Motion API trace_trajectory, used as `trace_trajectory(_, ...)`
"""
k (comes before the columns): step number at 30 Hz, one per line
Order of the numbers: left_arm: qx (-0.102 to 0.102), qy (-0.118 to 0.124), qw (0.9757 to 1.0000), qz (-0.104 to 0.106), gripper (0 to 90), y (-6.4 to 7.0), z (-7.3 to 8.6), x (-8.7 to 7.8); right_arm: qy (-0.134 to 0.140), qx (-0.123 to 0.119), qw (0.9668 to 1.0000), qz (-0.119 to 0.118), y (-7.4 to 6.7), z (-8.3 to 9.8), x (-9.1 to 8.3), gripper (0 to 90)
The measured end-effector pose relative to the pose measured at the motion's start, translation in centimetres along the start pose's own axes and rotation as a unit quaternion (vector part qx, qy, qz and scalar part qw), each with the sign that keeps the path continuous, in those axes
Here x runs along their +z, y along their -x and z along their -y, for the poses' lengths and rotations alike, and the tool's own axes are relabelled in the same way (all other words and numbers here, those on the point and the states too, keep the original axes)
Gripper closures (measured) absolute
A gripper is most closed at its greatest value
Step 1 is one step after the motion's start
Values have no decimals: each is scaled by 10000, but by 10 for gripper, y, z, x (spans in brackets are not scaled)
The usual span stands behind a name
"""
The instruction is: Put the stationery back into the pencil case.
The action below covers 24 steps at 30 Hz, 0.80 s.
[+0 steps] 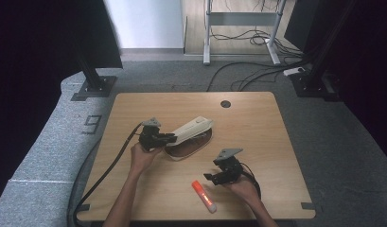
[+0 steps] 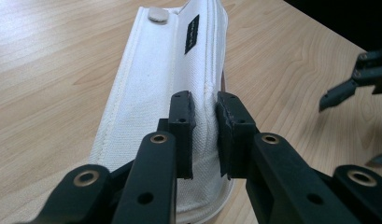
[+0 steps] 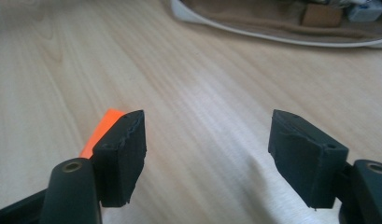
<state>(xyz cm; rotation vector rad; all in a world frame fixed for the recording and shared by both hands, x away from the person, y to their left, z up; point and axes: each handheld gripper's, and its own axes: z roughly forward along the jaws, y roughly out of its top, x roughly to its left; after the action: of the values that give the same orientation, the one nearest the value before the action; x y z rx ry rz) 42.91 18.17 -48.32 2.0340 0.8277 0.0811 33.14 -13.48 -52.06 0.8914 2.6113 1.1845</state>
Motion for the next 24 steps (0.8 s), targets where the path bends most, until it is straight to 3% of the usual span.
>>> trace_trajectory(10,21,-4,10000,-19,771,1,1,0,1,-77,9997,-219,-18,9,-3,338)
trace_trajectory(24,70,-29,10000,-51,773,3,11,-12,-130,-221,9978,-610,-45,11,4,368)
